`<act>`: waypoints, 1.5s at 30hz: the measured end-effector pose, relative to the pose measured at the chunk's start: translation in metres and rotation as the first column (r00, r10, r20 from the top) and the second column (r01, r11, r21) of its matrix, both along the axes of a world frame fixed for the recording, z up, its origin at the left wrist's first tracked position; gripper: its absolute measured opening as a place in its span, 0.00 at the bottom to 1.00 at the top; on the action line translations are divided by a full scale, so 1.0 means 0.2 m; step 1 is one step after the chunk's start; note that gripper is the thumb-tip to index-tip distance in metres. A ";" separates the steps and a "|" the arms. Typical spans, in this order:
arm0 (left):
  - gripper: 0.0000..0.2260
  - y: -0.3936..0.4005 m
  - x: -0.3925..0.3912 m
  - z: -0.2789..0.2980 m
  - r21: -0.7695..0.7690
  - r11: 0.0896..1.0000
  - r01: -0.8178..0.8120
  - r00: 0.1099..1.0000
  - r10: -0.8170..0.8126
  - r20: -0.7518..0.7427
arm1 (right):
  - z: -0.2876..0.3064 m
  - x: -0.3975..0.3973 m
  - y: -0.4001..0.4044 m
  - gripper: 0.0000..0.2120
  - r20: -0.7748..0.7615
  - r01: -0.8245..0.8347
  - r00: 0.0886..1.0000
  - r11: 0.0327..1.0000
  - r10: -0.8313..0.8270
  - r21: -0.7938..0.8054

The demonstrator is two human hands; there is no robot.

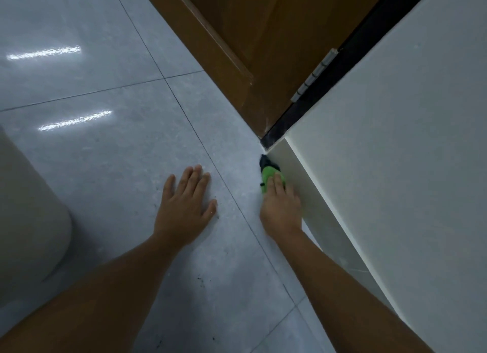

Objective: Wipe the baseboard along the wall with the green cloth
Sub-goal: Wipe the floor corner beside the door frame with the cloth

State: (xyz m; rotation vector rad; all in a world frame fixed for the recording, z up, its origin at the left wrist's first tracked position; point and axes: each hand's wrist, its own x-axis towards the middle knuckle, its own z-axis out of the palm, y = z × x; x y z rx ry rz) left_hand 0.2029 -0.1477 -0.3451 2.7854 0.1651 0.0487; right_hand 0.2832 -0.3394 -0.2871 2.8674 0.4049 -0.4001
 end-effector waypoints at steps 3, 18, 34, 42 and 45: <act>0.30 0.00 0.00 -0.01 0.007 1.000 0.002 1.000 -0.002 -0.010 | 0.01 0.23 0.26 0.29 -0.022 0.025 0.999 0.998 -0.024 0.059; 0.29 -0.03 0.00 0.00 -0.008 1.000 0.015 1.000 -0.015 0.006 | -0.06 -0.40 -0.57 0.26 0.118 -0.009 0.993 1.000 0.011 -0.019; 0.30 0.00 0.00 0.00 0.006 1.000 0.005 1.000 -0.005 -0.005 | -0.05 0.07 0.10 0.29 0.120 -0.064 0.991 0.998 0.066 -0.026; 0.30 0.01 0.00 -0.02 0.014 1.000 0.024 0.999 -0.024 -0.024 | -0.07 -0.29 -0.42 0.28 0.128 -0.041 0.991 0.995 0.029 0.087; 0.32 0.01 0.01 -0.02 0.001 0.999 0.037 0.998 -0.037 -0.046 | -0.01 -0.30 -0.46 0.25 0.228 -0.118 0.969 0.987 0.092 0.105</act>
